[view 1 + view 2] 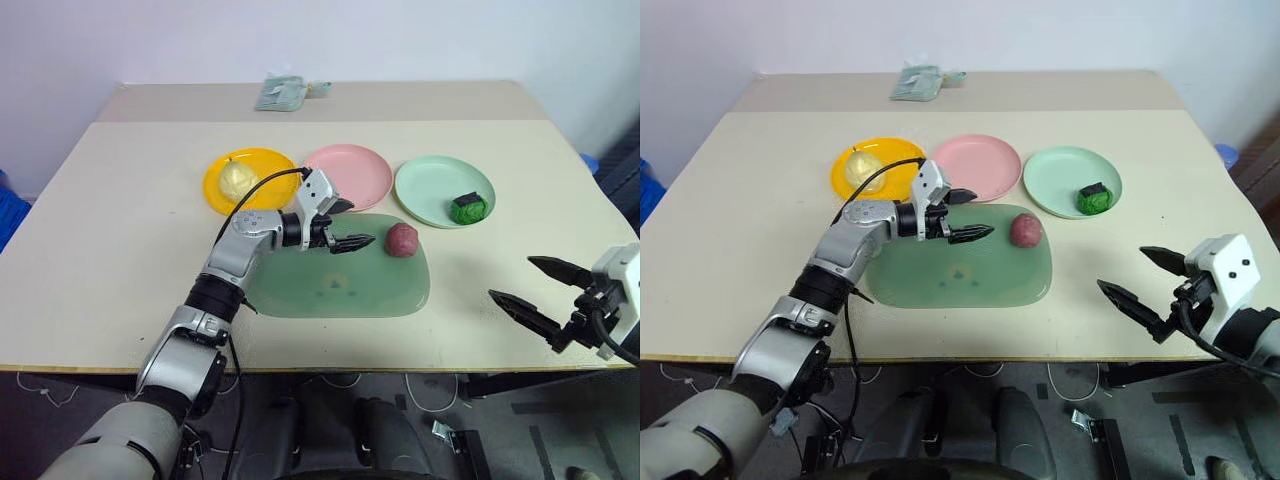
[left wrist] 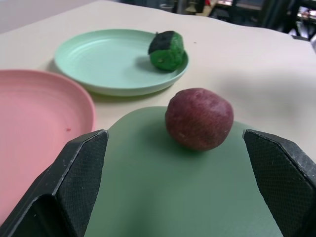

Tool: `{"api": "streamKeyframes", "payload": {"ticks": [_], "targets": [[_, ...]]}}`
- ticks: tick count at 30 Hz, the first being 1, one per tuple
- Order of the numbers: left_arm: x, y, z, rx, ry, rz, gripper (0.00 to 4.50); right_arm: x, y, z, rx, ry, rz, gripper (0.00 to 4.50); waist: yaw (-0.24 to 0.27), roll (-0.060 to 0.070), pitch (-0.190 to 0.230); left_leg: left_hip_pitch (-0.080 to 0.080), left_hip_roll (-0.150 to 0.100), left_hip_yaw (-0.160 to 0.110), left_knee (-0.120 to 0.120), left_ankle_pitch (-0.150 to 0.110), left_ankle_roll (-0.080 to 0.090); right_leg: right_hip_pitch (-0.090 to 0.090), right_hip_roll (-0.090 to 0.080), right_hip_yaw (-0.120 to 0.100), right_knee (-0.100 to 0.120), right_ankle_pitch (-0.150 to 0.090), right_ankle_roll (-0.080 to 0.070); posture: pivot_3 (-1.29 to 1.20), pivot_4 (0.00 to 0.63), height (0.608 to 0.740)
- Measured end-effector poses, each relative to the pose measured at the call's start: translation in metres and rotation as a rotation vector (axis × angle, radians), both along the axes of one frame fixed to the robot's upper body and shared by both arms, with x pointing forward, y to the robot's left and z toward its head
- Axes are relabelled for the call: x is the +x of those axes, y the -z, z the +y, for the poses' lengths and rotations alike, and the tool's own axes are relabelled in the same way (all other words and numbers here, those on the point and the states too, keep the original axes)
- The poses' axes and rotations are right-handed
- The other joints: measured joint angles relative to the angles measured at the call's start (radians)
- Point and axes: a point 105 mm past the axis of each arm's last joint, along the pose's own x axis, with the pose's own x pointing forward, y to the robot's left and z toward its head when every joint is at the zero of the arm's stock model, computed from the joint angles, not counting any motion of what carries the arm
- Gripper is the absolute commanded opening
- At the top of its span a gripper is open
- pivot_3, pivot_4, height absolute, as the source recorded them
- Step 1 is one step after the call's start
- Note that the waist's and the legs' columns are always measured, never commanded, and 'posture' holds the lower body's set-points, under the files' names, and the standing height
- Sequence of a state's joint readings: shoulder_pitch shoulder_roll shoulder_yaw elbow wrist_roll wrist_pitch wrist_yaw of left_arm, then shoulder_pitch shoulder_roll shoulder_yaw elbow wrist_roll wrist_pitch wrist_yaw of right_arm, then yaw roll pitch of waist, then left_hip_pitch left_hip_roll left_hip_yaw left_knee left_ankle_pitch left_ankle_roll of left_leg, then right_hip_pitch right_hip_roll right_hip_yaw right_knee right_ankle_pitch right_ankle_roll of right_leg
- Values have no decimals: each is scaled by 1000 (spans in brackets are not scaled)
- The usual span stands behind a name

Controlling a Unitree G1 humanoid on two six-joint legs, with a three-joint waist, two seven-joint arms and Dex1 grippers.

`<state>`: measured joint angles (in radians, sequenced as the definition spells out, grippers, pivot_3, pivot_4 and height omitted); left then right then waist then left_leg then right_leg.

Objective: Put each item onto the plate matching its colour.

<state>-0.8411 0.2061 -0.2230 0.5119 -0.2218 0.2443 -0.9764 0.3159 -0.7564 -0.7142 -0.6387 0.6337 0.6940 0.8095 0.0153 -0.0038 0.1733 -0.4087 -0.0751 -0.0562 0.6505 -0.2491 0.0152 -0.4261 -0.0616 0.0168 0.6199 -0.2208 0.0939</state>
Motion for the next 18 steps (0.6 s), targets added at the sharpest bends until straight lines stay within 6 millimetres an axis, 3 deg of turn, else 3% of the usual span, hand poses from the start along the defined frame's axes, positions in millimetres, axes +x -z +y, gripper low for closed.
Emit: {"api": "streamKeyframes", "payload": {"ticks": [11,18], "targets": [[-8,8,-23,58,96,-6,4500,-5,-3,8,5,18,-23,4455,0,-1,1,0,0,0,0,0,0,0,0,0,0,0,0,0,150,740],[-6,16,-26,88,101,-16,4500,-3,-5,15,8,17,-36,4455,0,-1,1,0,0,0,0,0,0,0,0,0,0,0,0,0,150,740]]}}
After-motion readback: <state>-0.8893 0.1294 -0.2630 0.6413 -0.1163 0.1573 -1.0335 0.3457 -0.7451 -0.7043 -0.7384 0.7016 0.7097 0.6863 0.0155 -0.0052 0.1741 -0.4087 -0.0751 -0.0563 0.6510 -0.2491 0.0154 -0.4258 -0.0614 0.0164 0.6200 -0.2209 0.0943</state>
